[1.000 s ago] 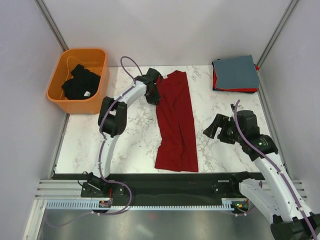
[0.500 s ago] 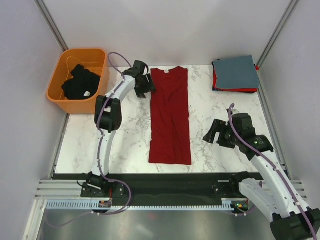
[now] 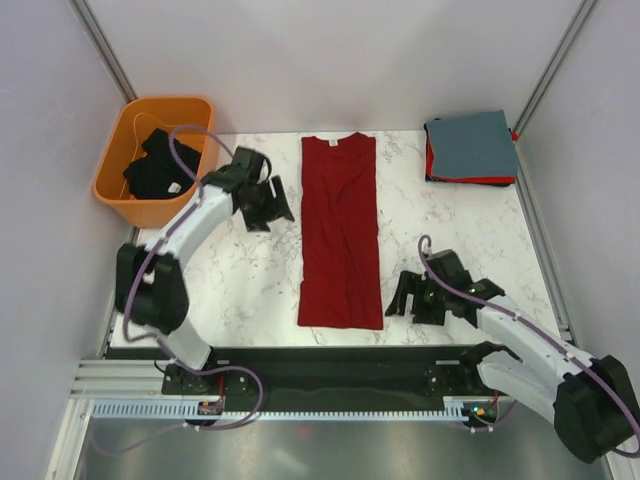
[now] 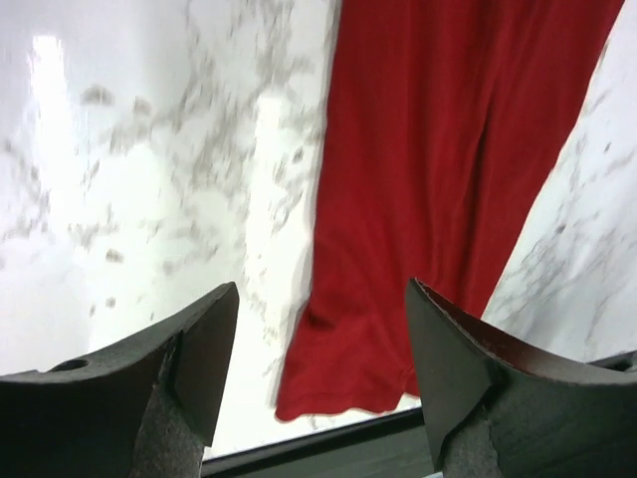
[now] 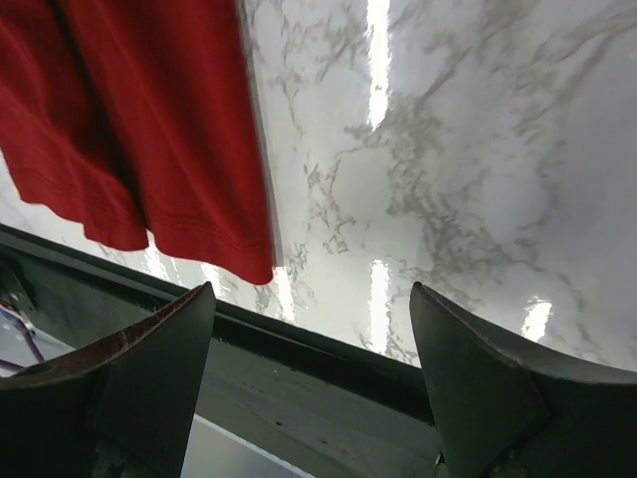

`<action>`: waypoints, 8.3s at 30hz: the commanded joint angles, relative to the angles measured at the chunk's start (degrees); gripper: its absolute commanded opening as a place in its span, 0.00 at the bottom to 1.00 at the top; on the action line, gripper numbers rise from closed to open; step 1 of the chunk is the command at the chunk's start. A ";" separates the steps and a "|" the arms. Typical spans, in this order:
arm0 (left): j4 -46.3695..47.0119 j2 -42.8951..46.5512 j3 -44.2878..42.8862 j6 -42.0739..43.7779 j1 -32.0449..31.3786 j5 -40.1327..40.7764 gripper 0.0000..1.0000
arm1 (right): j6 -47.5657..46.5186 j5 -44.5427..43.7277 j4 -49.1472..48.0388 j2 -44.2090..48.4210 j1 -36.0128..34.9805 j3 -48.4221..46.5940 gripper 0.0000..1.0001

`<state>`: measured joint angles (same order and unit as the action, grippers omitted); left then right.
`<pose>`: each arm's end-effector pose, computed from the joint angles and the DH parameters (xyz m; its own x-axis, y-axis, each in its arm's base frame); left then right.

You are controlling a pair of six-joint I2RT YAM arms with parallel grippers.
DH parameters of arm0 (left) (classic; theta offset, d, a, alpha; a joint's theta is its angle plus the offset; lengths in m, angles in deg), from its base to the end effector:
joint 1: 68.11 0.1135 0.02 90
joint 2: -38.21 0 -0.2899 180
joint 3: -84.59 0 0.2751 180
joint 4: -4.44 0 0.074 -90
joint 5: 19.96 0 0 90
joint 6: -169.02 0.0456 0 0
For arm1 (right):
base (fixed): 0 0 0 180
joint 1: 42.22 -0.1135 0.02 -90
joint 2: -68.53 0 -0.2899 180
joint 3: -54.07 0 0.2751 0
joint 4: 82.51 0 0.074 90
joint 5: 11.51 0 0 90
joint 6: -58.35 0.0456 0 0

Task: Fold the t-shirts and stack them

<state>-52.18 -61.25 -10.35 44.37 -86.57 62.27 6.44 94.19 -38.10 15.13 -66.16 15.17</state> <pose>0.3769 -0.1323 0.2734 -0.8970 -0.2945 -0.3297 -0.1633 0.9138 -0.3718 0.1544 0.0820 0.1764 -0.9358 0.2343 -0.2635 0.0749 0.8622 0.5009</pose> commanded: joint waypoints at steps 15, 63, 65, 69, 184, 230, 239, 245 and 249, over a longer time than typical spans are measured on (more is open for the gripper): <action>12.65 19.13 38.48 -18.87 -23.80 1.09 0.71 | 11.66 -7.97 -19.15 -7.15 -15.25 7.14 0.49; -5.27 25.64 15.30 -18.70 -25.67 9.35 0.02 | 5.17 -24.58 11.87 -12.23 -18.17 -31.60 0.00; -5.10 22.83 12.22 -16.51 -23.65 8.48 0.02 | 2.35 -24.58 11.87 -16.10 -16.49 -34.41 0.00; -5.19 17.12 5.89 -11.68 -18.02 6.38 0.02 | -2.04 -23.71 10.90 -22.52 -11.58 -42.15 0.00; 15.65 14.90 25.82 -7.35 -4.83 -9.36 0.02 | -7.94 4.60 -5.63 -31.87 6.81 -26.87 0.00; -2.64 10.72 0.63 -7.54 -2.90 -11.38 0.02 | -14.62 -6.21 21.63 -41.22 4.69 -62.28 0.00; -2.81 -14.33 -18.17 -3.84 3.25 -17.09 0.11 | -16.46 -4.98 21.88 -65.72 7.51 -83.89 0.08; -12.10 -33.93 -41.67 0.37 5.63 -22.55 0.61 | -16.38 -5.42 25.40 -76.67 9.26 -99.37 0.81; -18.29 -35.81 -50.64 1.34 5.54 -20.71 0.62 | -16.20 -6.12 21.38 -69.48 9.18 -88.28 0.83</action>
<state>-63.27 -100.11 -54.54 41.88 -80.56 43.95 -9.52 88.66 -15.11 -62.12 -56.85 -78.88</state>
